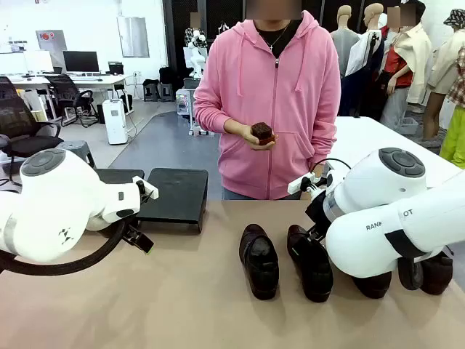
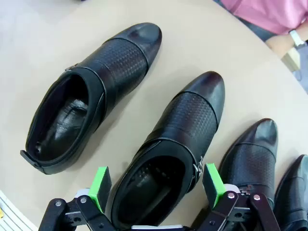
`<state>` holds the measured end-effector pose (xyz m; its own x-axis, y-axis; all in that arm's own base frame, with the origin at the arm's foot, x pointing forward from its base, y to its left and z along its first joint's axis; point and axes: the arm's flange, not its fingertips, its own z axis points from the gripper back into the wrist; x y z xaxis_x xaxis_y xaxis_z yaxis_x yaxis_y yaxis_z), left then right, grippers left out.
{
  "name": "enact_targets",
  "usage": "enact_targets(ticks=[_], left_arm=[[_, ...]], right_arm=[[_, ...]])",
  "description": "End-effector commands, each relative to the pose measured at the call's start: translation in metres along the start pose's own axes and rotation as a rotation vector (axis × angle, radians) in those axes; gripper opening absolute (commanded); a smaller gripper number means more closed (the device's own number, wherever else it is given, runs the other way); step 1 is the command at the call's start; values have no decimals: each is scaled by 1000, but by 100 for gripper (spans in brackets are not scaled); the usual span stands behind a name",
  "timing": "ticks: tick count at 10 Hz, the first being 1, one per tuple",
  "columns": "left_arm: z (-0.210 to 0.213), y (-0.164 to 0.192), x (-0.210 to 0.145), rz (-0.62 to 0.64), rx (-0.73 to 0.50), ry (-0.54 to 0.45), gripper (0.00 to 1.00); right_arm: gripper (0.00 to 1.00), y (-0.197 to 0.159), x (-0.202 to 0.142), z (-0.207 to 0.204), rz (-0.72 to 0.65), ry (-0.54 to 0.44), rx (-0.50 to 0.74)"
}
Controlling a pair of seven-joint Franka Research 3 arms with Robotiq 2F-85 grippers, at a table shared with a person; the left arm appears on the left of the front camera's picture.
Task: Organize the shoes by placing them on the stand.
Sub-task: Pick up one Shoe and place it in the middle of the table.
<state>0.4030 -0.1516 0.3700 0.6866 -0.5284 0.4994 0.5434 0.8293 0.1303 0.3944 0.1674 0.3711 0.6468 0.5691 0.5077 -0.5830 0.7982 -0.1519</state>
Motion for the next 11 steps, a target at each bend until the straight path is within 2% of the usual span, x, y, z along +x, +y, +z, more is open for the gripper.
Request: enact_targets(ticks=[1, 7, 8, 11], left_arm=[[0, 0, 0, 0, 0, 0, 100], [0, 0, 0, 0, 0, 0, 100], [0, 0, 0, 0, 0, 0, 100], [0, 0, 0, 0, 0, 0, 100]], right_arm=[[100, 0, 0, 0, 0, 0, 0], [100, 0, 0, 0, 0, 0, 0], [96, 0, 0, 0, 1, 0, 0], [96, 0, 0, 0, 1, 0, 0]])
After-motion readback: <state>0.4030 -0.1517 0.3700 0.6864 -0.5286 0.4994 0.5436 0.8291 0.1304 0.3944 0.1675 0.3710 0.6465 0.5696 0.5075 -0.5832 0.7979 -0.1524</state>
